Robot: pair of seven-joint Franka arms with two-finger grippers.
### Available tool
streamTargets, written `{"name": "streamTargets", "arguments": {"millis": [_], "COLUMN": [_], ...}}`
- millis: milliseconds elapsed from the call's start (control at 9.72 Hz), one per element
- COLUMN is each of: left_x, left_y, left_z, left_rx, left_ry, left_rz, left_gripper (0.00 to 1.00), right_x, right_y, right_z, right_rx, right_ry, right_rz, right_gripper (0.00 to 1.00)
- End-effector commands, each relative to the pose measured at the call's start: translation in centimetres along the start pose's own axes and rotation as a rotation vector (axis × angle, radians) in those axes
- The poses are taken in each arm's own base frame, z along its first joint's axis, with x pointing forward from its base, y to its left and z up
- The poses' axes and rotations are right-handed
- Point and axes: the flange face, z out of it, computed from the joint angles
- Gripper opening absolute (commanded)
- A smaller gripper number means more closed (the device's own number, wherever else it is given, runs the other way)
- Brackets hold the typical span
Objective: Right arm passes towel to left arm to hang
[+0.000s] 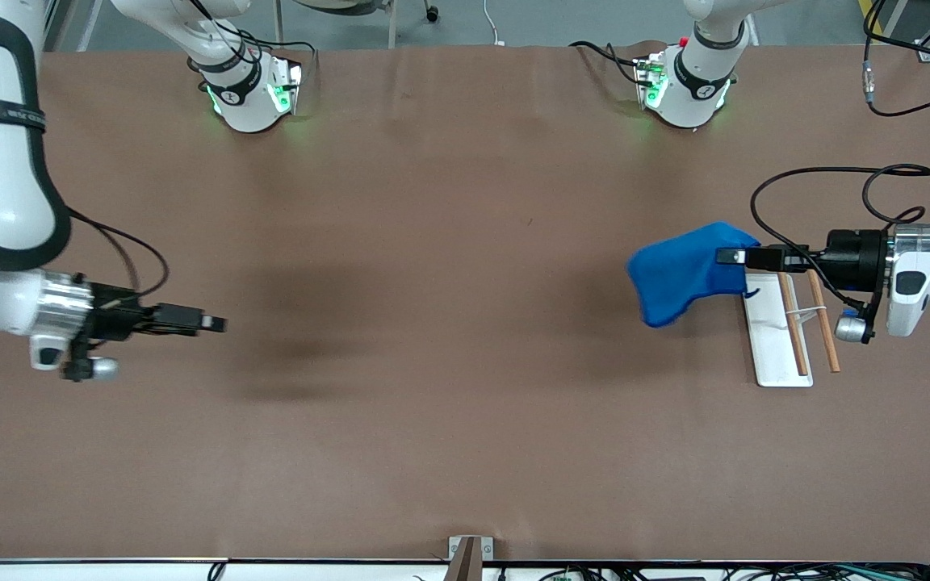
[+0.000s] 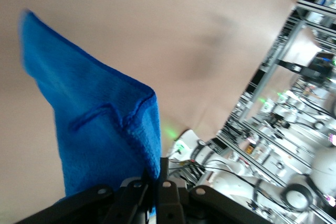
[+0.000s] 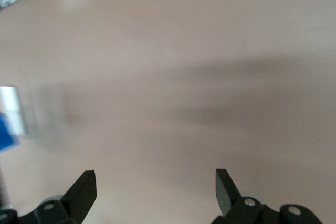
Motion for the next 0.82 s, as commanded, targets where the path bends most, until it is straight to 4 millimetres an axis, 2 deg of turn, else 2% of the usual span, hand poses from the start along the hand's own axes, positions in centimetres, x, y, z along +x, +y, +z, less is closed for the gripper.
{"name": "streamTargets", "arguments": {"millis": [0, 103, 206, 309, 411, 514, 617, 720], "left_x": [0.6, 0.7, 0.8, 0.7, 0.8, 1.3, 2.0, 2.7], "left_y": [-3.2, -5.4, -7.9, -8.6, -9.4, -10.7, -11.5, -11.3], "left_z": [-0.8, -2.8, -4.9, -5.4, -5.8, -5.3, -4.9, -6.3], "left_rx": [0.162, 0.191, 0.171, 0.169, 0.218, 0.284, 0.306, 0.330], "left_ry": [0.032, 0.064, 0.088, 0.095, 0.098, 0.084, 0.071, 0.098], "left_rz": [-0.044, -0.081, -0.120, -0.131, -0.139, -0.148, -0.147, -0.132], "left_gripper": [0.00, 0.00, 0.00, 0.00, 0.00, 0.00, 0.00, 0.00], "right_x": [-2.6, -3.3, -4.1, -5.7, -7.5, -8.7, -9.6, -10.5], "right_y": [-1.7, -2.3, -2.5, -1.9, -1.9, -1.0, -1.4, -2.3], "right_z": [-5.9, -8.5, -11.3, -14.0, -15.9, -19.8, -22.8, -24.8], "right_rx": [-0.330, -0.428, -0.435, -0.437, -0.435, -0.433, -0.443, -0.448], "right_ry": [0.048, 0.083, 0.142, 0.158, 0.133, 0.161, 0.159, 0.160], "right_rz": [-0.026, -0.034, 0.031, 0.061, 0.078, 0.109, 0.132, 0.150], "right_gripper": [1.00, 1.00, 1.00, 1.00, 1.00, 1.00, 1.00, 1.00]}}
